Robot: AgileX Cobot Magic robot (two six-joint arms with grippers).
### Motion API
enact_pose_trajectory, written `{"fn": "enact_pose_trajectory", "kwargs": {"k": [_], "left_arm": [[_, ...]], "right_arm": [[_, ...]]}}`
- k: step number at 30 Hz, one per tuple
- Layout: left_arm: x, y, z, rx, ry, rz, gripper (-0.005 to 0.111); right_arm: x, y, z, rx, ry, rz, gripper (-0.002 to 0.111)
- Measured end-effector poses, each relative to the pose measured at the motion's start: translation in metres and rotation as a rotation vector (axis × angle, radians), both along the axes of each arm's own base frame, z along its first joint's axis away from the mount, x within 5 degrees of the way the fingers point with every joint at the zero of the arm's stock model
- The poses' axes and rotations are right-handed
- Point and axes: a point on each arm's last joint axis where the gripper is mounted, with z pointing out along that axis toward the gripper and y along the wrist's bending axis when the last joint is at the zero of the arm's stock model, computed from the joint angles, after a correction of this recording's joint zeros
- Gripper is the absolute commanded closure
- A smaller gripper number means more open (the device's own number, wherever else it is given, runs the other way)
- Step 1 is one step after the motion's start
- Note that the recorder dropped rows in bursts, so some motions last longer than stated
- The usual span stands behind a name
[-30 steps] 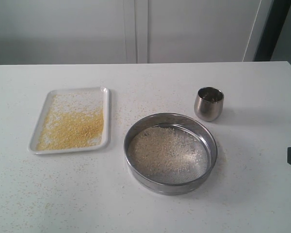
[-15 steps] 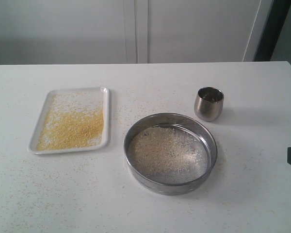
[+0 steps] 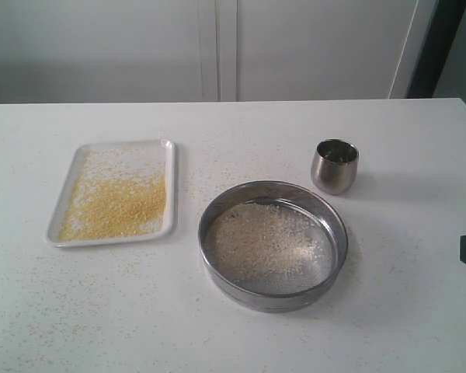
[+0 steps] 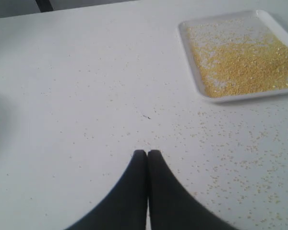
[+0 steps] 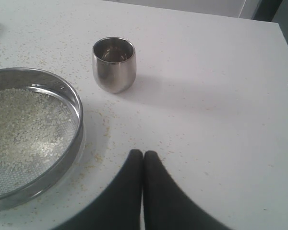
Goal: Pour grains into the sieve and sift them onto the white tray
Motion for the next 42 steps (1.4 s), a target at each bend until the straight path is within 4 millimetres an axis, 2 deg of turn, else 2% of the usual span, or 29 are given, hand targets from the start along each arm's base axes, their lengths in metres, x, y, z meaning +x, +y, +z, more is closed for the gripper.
{"fn": "enact_pose_trajectory", "kwargs": {"k": [18, 30, 42], "left_arm": [[0.003, 0.0, -0.037, -0.009, 0.099, 0.002, 0.107], [0.008, 0.001, -0.028, -0.002, -0.045, 0.011, 0.107], [0.008, 0.001, -0.027, -0.002, -0.054, 0.011, 0.107]], "right_arm": [[0.0, 0.0, 0.0, 0.0, 0.0, 0.0, 0.108], [0.0, 0.0, 0.0, 0.0, 0.0, 0.0, 0.108], [0.0, 0.0, 0.0, 0.0, 0.0, 0.0, 0.108]]}}
